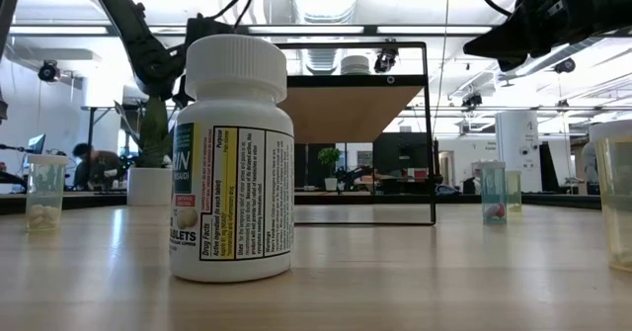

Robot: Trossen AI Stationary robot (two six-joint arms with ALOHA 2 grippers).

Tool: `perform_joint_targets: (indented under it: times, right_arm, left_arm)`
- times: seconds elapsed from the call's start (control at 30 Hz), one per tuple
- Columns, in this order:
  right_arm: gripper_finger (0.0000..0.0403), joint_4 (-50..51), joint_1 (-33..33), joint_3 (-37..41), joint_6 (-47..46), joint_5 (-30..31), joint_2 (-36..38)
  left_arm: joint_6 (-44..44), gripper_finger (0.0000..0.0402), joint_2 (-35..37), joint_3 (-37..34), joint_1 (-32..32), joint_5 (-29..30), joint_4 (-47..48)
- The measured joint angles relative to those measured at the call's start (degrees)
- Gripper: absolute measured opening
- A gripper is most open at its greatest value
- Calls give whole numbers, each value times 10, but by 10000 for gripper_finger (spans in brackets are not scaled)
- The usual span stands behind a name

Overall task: Pick and place medicine bottles onto shelf by color
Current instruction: Put the top transparent pill bottle on the shelf, then put the transparent pill bottle on the shelf

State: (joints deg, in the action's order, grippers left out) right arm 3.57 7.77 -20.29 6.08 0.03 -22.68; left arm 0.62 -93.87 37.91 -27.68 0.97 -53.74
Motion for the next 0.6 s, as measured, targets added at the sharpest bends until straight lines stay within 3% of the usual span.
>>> perform_joint_targets:
  times: [0.6]
  right_arm:
    - [9,0,0,0,-1,1,-8]
  left_arm:
    - [-31,183,99,-8,0,-5,90]
